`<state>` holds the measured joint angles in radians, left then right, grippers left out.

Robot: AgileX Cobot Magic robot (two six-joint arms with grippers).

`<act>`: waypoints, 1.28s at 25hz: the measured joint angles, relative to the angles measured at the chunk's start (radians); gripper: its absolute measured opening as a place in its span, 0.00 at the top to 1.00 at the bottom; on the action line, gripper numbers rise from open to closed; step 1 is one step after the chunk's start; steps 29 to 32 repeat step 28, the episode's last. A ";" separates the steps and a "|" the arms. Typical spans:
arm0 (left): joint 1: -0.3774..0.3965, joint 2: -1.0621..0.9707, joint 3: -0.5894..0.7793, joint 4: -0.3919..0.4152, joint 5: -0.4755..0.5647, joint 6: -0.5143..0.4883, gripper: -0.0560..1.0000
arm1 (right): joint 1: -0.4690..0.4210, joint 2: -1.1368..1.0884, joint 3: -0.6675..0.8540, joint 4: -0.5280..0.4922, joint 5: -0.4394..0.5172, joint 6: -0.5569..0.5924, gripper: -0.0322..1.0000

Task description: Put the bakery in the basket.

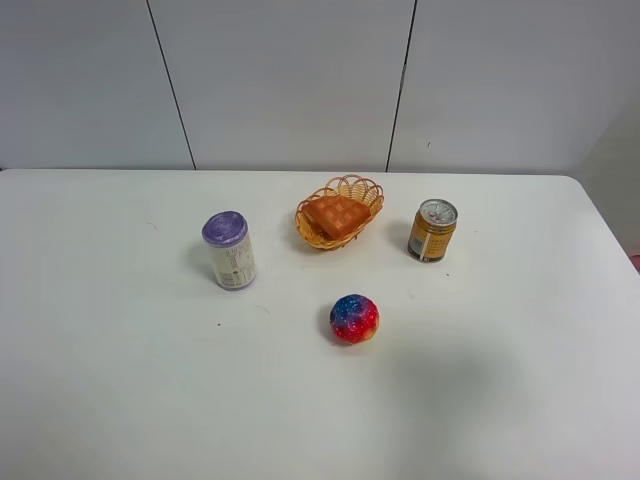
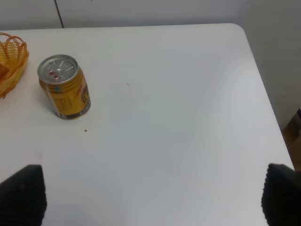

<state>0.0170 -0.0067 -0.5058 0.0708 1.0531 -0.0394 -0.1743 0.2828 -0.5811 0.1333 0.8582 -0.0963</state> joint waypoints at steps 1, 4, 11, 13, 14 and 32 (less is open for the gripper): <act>0.000 0.000 0.000 0.000 0.000 0.000 0.15 | 0.000 -0.029 0.007 -0.001 0.020 0.000 0.09; 0.000 0.000 0.000 0.000 0.000 0.000 0.15 | 0.018 -0.089 0.016 -0.020 0.080 0.000 0.09; 0.000 0.000 0.000 0.000 0.000 0.000 0.15 | 0.038 -0.258 0.074 -0.044 0.149 -0.015 0.09; 0.000 0.000 0.000 0.000 0.000 0.000 0.15 | 0.041 -0.285 0.077 -0.044 0.179 -0.031 0.09; 0.000 0.000 0.000 0.000 0.000 0.000 0.15 | 0.044 -0.285 0.084 -0.044 0.197 -0.036 0.09; 0.000 0.000 0.000 0.000 0.000 0.000 0.15 | 0.058 -0.285 0.101 -0.052 0.201 -0.038 0.09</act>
